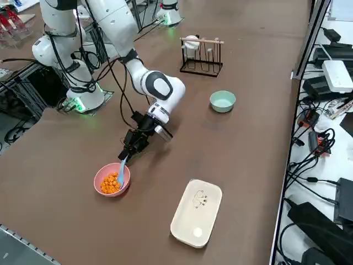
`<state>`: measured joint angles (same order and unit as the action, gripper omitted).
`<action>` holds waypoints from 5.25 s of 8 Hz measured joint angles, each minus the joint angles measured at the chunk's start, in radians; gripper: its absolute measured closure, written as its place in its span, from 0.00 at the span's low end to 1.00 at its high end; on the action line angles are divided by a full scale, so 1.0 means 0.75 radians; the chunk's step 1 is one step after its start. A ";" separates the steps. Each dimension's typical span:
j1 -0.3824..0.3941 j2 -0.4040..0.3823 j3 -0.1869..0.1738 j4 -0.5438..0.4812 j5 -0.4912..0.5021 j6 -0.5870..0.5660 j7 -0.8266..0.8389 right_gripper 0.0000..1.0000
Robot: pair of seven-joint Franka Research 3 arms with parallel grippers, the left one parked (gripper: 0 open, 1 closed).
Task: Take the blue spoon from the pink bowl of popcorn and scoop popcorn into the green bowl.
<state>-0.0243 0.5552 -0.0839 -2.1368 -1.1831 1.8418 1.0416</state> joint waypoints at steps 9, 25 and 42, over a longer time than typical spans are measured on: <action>0.122 0.108 0.011 0.135 -0.010 -0.338 0.013 0.89; 0.913 0.445 0.040 1.261 0.249 -0.776 -0.221 0.89; 0.703 0.369 0.082 1.511 0.902 -0.679 -0.356 0.89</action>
<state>0.5029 0.8321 -0.0223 -1.0034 -0.5069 1.3327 0.7750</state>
